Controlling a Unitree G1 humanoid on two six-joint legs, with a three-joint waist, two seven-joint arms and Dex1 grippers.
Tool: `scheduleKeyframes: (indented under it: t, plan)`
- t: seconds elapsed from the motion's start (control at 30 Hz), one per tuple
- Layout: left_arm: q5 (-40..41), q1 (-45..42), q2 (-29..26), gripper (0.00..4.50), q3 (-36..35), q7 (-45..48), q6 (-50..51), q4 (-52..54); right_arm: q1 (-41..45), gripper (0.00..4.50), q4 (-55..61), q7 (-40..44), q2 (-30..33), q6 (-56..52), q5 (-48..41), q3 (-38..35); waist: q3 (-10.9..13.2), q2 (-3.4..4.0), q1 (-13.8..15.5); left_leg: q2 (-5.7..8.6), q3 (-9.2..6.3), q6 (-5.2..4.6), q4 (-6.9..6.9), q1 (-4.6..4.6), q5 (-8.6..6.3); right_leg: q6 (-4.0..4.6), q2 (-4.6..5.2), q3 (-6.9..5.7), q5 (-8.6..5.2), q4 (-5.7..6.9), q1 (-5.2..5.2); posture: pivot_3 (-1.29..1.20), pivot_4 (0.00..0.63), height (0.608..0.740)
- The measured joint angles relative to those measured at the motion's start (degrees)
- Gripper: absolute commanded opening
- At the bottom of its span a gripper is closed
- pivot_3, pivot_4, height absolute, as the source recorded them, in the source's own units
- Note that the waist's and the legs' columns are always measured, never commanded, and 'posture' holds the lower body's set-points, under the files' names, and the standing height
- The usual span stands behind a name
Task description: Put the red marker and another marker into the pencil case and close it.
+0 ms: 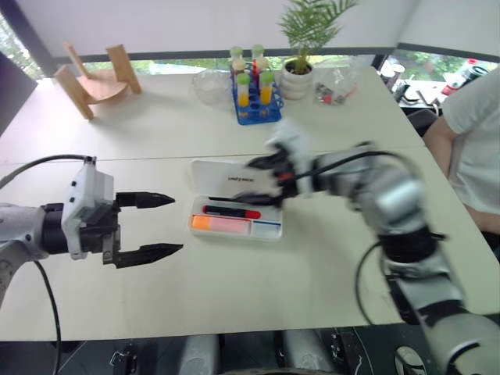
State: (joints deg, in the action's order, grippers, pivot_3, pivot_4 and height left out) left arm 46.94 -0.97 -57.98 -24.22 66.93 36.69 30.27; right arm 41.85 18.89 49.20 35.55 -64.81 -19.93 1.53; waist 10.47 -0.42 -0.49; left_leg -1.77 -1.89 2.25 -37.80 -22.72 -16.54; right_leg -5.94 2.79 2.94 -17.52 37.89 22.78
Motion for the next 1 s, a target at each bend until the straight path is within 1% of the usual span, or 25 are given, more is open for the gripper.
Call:
scheduleKeyframes:
  t: [0.03, 0.07, 0.1, 0.2, 0.3, 0.37, 0.43, 0.5, 0.6, 0.67, 0.73, 0.8, 0.93, 1.0]
  plan:
    - [0.0, -0.1, 0.3, 4.50, 0.6, 0.0, 0.0, -0.2, -3.6, 4.45, 2.0, -1.1, 2.7, -1.8, 0.0, -4.2, 0.0, -0.03, 0.2, 0.01, 0.00, -0.01, 0.02, 0.00, -0.01, 0.00, 0.00, -0.01, 0.00, -0.07, -0.04, 0.00, 0.150, 0.740]
    - [0.0, -0.4, 0.7, 4.50, 1.1, 0.1, 0.0, -0.5, -6.9, 4.45, 3.5, -2.1, 4.0, -3.2, 0.0, -7.2, 0.0, -0.05, -0.1, -0.01, 0.05, -0.01, 0.07, 0.01, -0.02, 0.00, -0.02, 0.02, 0.00, -0.11, -0.02, 0.00, 0.150, 0.740]
    - [0.0, -1.6, 1.1, 4.50, 1.9, 0.1, 0.0, -0.8, -10.6, 4.45, 5.2, -3.4, 5.0, -3.9, 0.1, -8.9, 0.0, -0.06, -0.2, -0.02, 0.06, -0.01, 0.13, 0.01, -0.01, 0.00, -0.05, 0.03, 0.00, -0.11, 0.00, 0.00, 0.150, 0.740]
    - [-0.2, -4.3, 1.7, 4.50, 4.0, 0.6, -1.2, -1.9, -22.0, 4.45, 6.9, -8.0, 6.5, -4.5, 1.9, -10.9, 0.0, 0.02, -1.0, -0.04, 0.24, -0.01, 0.38, 0.27, 0.00, 0.00, -0.13, 0.23, 0.00, -0.03, 0.03, 0.00, 0.150, 0.740]
    - [-1.0, -6.0, 2.2, 4.50, 6.6, 1.3, -2.4, -3.5, -28.0, 4.45, 6.9, -13.8, 6.3, -3.9, 4.7, -12.8, 0.0, 0.04, -1.7, -0.04, 0.19, 0.02, 0.43, 0.31, 0.03, 0.00, -0.18, 0.26, 0.00, 0.05, 0.05, 0.00, 0.150, 0.740]
    - [-1.4, -6.9, 2.4, 4.50, 8.0, 1.7, -2.7, -4.3, -30.1, 4.45, 6.8, -17.3, 5.3, -3.0, 6.4, -13.6, 0.0, 0.03, -2.1, -0.04, 0.21, 0.03, 0.43, 0.32, 0.03, -0.01, -0.18, 0.28, 0.00, 0.07, 0.05, 0.00, 0.150, 0.740]
    - [-1.8, -8.0, 2.5, 4.50, 8.9, 1.7, -3.4, -5.0, -31.9, 4.45, 6.6, -20.8, 3.0, -2.5, 7.9, -13.8, 0.0, -0.02, -2.1, -0.05, 0.17, 0.03, 0.43, 0.31, 0.03, -0.01, -0.21, 0.27, 0.00, 0.07, 0.06, 0.00, 0.150, 0.740]
    - [-2.2, -8.6, 2.5, 4.50, 9.6, 1.8, -3.8, -5.4, -32.4, 4.45, 6.6, -23.9, -0.6, -2.1, 8.4, -14.7, 0.0, -0.02, -2.2, -0.05, 0.18, 0.04, 0.45, 0.33, 0.04, -0.01, -0.21, 0.28, 0.00, 0.07, 0.05, 0.00, 0.150, 0.740]
    - [-2.6, -8.7, 2.5, 4.50, 10.0, 1.8, -4.3, -5.6, -32.6, 4.45, 6.5, -26.9, -3.6, -1.9, 8.5, -16.0, 0.0, -0.06, -2.1, -0.05, 0.17, 0.08, 0.43, 0.34, 0.06, -0.01, -0.20, 0.27, 0.00, 0.07, 0.01, 0.00, 0.150, 0.740]
    - [-2.6, -8.7, 2.5, 4.50, 10.0, 1.8, -4.5, -5.6, -32.5, 3.96, 6.1, -27.9, -4.6, -1.8, 8.4, -16.5, 0.0, -0.10, -2.0, -0.04, 0.17, 0.12, 0.41, 0.36, 0.08, -0.02, -0.17, 0.27, 0.01, 0.07, -0.04, 0.00, 0.150, 0.740]
    - [-2.6, -8.7, 2.5, 4.50, 10.0, 1.8, -4.5, -5.7, -32.0, 3.21, 5.3, -28.3, -5.6, -1.8, 8.2, -16.5, -0.1, -0.15, -2.0, -0.04, 0.17, 0.12, 0.37, 0.39, 0.08, -0.02, -0.17, 0.26, 0.01, 0.07, -0.09, 0.00, 0.150, 0.740]
    - [-2.6, -8.7, 2.5, 4.50, 10.0, 1.8, -4.6, -5.6, -31.9, 2.11, 5.0, -28.3, -5.7, -1.9, 7.4, -16.5, -0.1, -0.15, -2.0, -0.04, 0.17, 0.13, 0.37, 0.40, 0.09, -0.02, -0.16, 0.26, 0.01, 0.07, -0.12, 0.00, 0.150, 0.740]
    - [-2.6, -8.6, 2.5, 4.50, 10.0, 1.7, -4.6, -5.6, -31.9, 0.12, 6.0, -28.2, -5.6, -3.3, 6.2, -16.4, -0.1, -0.18, -1.7, -0.04, 0.14, 0.13, 0.38, 0.40, 0.08, -0.01, -0.16, 0.23, 0.00, 0.06, -0.12, 0.00, 0.150, 0.740]
    - [-2.6, -8.4, 2.5, 4.50, 10.0, 1.7, -4.6, -5.6, -31.0, 0.05, 6.7, -28.2, -5.5, -5.7, 5.1, -16.9, -0.1, -0.17, -1.7, -0.04, 0.14, 0.12, 0.40, 0.39, 0.08, -0.01, -0.16, 0.23, 0.00, 0.06, -0.10, 0.00, 0.150, 0.740]
